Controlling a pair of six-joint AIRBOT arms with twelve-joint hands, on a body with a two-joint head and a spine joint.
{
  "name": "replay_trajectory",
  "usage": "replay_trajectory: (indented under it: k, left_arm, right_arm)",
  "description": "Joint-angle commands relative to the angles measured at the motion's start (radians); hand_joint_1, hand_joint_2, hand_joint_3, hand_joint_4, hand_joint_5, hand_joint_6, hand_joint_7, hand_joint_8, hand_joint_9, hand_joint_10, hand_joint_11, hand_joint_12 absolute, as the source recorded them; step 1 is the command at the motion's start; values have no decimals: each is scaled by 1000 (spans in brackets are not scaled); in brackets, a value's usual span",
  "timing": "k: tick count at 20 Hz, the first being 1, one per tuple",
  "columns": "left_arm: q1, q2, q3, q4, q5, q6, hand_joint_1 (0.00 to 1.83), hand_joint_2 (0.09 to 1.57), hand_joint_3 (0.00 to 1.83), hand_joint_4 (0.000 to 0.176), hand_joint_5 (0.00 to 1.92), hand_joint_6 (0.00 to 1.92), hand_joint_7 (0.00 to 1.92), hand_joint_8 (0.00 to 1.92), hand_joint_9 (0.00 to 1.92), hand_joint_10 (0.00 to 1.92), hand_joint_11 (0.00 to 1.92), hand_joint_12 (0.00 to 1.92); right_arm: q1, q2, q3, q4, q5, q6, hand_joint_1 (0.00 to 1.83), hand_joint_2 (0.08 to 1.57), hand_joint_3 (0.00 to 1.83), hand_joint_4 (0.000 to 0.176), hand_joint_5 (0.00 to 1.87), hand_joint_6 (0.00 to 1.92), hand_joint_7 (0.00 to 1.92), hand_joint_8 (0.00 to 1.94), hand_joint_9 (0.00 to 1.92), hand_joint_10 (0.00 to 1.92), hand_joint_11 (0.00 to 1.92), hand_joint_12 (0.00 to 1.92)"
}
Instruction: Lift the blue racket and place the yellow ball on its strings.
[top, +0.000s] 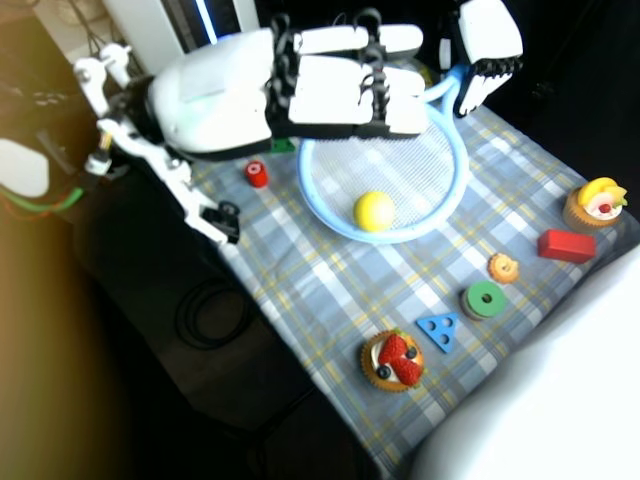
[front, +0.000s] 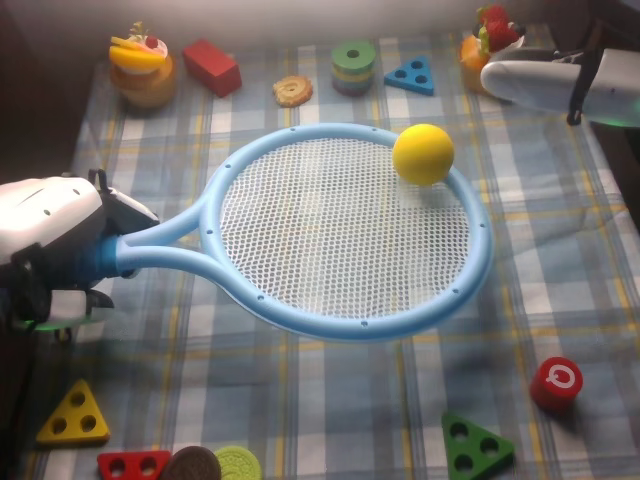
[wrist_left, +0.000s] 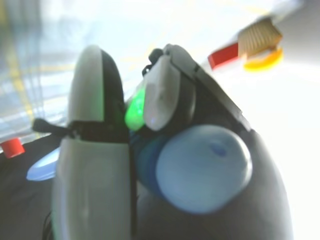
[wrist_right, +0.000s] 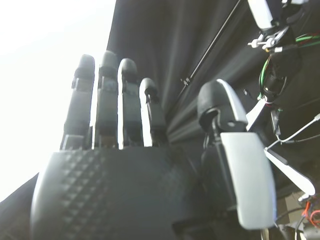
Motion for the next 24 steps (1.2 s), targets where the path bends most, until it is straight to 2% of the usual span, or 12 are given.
replay_trajectory:
  k: [1,2,4,6,7,8,12,18,19,20,22,24]
  left_arm:
    - [-14,-5,8,5,-77,15,1649,1136,4,126,777,1921,1076,1921,1359,1921,1475,1921]
    - [-16,-6,9,1,-66,32,1623,1126,0,115,741,1921,1040,1921,1319,1921,1439,1921]
    - [-18,-8,17,-5,-46,39,1605,1154,8,125,698,1921,1005,1921,1292,1921,1427,1921]
    - [-18,-9,22,-11,-37,39,1652,1141,0,144,753,1921,1013,1921,1283,1921,1422,1921]
    - [-18,-10,24,-14,-31,39,1668,1144,1,146,770,1921,1032,1921,1292,1921,1428,1921]
    - [-18,-11,27,-15,-24,39,1668,1145,1,148,782,1921,1064,1921,1331,1921,1466,1921]
    - [-21,-18,27,-58,-10,117,1630,1172,8,153,755,1921,1094,1921,1364,1921,1489,1921]
    - [-22,-20,27,-76,-6,124,1528,1159,0,174,729,1921,1069,1921,1374,1921,1431,1921]
    - [-22,-21,27,-77,-6,124,1268,1145,0,49,527,1921,823,1921,1141,1921,1229,1921]
    - [-22,-21,27,-79,-6,124,1132,1211,15,0,689,1483,613,1921,913,1921,1024,1921]
    - [-22,-21,29,-83,-7,124,1106,1224,2,0,745,1336,509,1834,741,1905,874,1921]
    - [-21,-21,28,-90,-13,124,1171,1299,1,0,583,1342,708,1678,712,1752,850,1875]
  right_arm:
    - [2,1,-3,53,115,0,363,1370,4,30,193,3,392,5,414,6,292,26]
    - [-1,1,-3,55,115,0,340,1372,4,33,193,2,389,3,412,4,287,21]
    - [-7,0,-3,58,115,0,329,1377,5,47,182,0,364,0,379,0,259,7]
    - [-10,0,-4,60,115,0,344,1391,7,30,185,2,362,0,389,5,280,14]
    - [-12,1,-4,61,115,0,340,1385,3,46,188,2,355,0,377,0,273,11]
    - [-16,0,-5,62,115,0,299,1387,4,49,190,2,346,0,370,0,290,16]
    - [-22,-2,-4,63,115,0,313,1408,7,43,188,1,358,10,356,2,278,4]
    - [-28,-1,-5,65,115,2,318,1415,2,33,207,2,389,5,376,3,255,0]
    - [-30,-2,-5,65,115,3,275,1427,5,51,190,1,369,1,365,0,245,0]
    - [-31,-2,-5,65,115,4,313,1426,1,41,208,6,385,5,384,5,258,6]
    - [-33,-1,-5,65,115,4,305,1427,1,34,211,4,386,3,390,5,267,10]
    - [-36,1,-6,68,115,4,307,1437,5,34,205,1,378,0,388,3,268,10]
